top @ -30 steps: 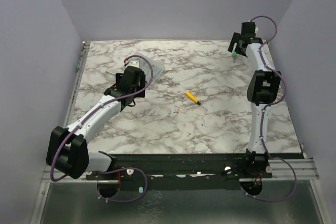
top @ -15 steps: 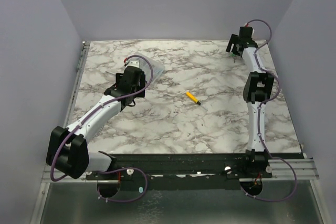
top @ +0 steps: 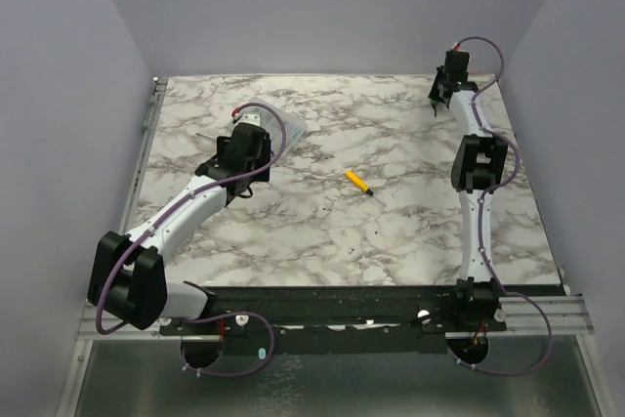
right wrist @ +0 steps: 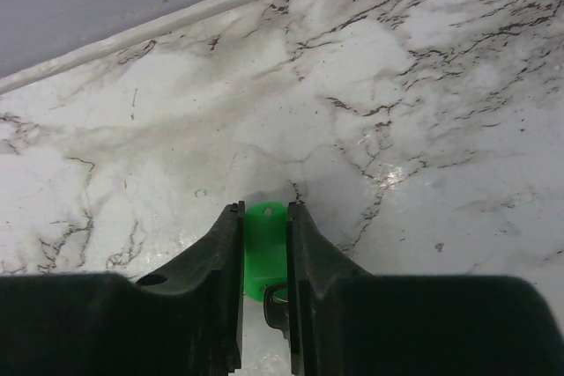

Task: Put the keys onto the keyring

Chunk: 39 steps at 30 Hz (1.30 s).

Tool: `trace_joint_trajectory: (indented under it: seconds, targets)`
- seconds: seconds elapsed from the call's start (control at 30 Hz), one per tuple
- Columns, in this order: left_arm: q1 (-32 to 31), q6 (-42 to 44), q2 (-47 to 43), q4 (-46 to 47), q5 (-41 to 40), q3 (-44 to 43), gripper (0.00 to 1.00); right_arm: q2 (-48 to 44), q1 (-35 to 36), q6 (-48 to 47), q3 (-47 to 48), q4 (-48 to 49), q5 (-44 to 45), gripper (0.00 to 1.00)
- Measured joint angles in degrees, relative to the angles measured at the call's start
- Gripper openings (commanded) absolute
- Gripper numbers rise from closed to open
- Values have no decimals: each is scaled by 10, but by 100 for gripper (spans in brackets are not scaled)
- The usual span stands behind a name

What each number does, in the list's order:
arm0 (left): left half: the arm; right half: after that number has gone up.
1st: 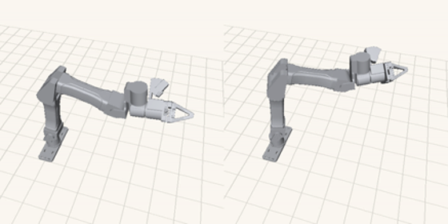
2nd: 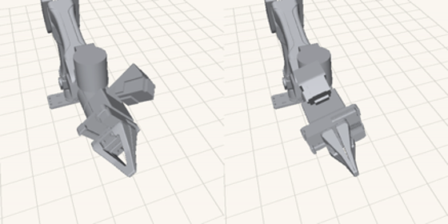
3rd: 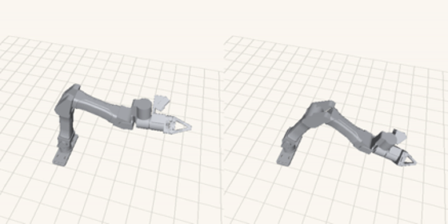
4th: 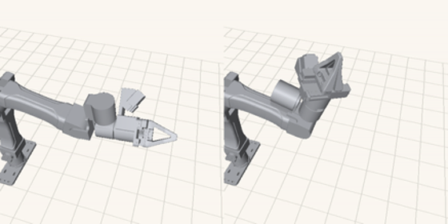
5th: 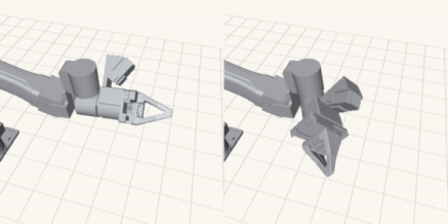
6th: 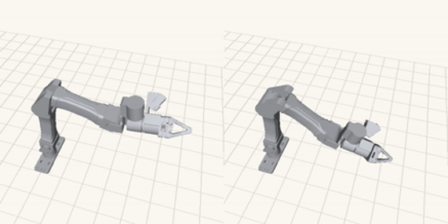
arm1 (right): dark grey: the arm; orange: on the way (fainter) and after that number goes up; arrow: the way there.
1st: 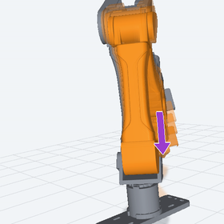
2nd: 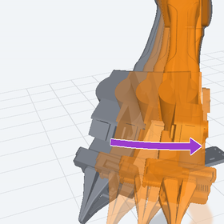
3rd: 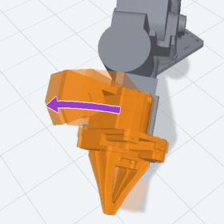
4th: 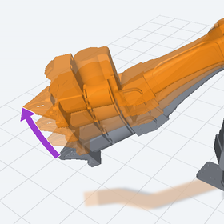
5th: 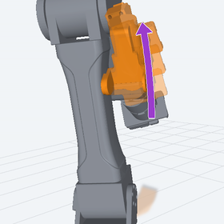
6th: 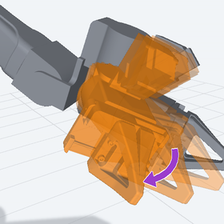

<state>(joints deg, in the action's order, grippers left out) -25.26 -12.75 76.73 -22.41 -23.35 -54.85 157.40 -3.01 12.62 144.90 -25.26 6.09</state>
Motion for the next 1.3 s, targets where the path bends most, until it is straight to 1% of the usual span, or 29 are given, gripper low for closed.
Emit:
trace_joint_trajectory:
  seconds: [0.07,0.1,0.27,0.37,0.57,0.9,1.1,1.3]
  targets:
    - [0,0,0,0,0,0,74,0,1,-1,-1,3,-4,2]
    - [0,0,0,0,0,0,74,0,2,-2,-3,5,-5,1]
    - [0,0,0,0,0,-1,74,-16,9,-8,-43,41,-6,0]
    - [0,0,0,0,0,-1,74,-37,15,-14,-75,46,-7,1]
    - [0,0,0,0,0,-1,74,-105,36,-23,-170,51,-11,1]
    - [0,0,-7,0,0,-1,73,-273,84,-19,-296,64,-20,1]
    - [0,0,-17,0,1,-1,73,-420,109,-1,-435,85,-33,1]
    - [0,-1,-27,0,6,-1,73,-573,122,34,-579,90,-26,1]
